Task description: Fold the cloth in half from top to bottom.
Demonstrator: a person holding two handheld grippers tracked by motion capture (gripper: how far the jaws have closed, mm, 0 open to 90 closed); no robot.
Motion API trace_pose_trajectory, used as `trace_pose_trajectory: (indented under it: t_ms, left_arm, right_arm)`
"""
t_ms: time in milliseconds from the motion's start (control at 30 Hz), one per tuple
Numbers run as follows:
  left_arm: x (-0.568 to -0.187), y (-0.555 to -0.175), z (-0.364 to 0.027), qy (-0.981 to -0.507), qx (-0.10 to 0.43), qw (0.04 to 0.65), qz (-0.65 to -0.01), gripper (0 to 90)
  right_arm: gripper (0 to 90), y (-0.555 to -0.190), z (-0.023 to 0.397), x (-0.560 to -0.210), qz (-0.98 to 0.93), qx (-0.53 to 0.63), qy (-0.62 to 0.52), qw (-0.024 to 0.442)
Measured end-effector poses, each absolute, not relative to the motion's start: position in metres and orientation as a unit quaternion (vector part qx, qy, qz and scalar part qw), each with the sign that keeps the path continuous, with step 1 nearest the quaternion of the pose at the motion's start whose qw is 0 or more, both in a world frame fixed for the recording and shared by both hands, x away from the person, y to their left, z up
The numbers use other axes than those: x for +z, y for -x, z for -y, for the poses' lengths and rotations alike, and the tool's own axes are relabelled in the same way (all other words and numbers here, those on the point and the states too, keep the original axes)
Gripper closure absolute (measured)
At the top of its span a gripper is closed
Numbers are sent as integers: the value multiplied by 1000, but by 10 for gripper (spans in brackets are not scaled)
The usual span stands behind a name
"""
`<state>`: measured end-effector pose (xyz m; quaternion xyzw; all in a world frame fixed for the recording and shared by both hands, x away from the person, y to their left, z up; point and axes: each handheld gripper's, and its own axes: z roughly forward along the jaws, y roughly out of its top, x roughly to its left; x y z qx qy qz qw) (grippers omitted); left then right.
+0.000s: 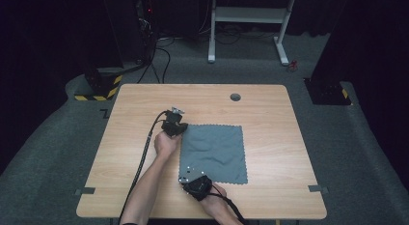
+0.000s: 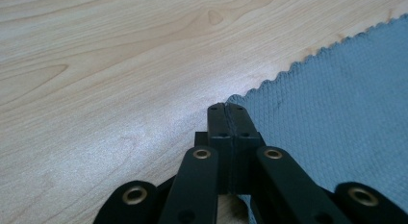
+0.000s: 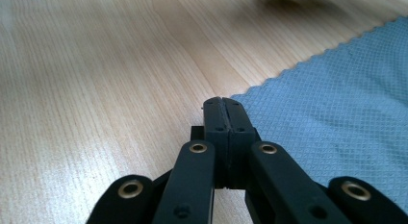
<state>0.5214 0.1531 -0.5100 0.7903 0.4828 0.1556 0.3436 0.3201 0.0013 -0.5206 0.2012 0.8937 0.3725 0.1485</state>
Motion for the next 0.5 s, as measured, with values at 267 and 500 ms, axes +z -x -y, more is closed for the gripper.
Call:
trace_pose_trajectory:
  t_ms: [267,500]
  left_arm:
    - [-504,-520,-153,-792,157,347,-477,898]
    - [-500,-520,-159,-794,153,351,-473,899]
  right_arm:
    - [900,-321,4,-515,-888,387,-206,137]
    - [900,-318,0,-512,-889,388,-202,136]
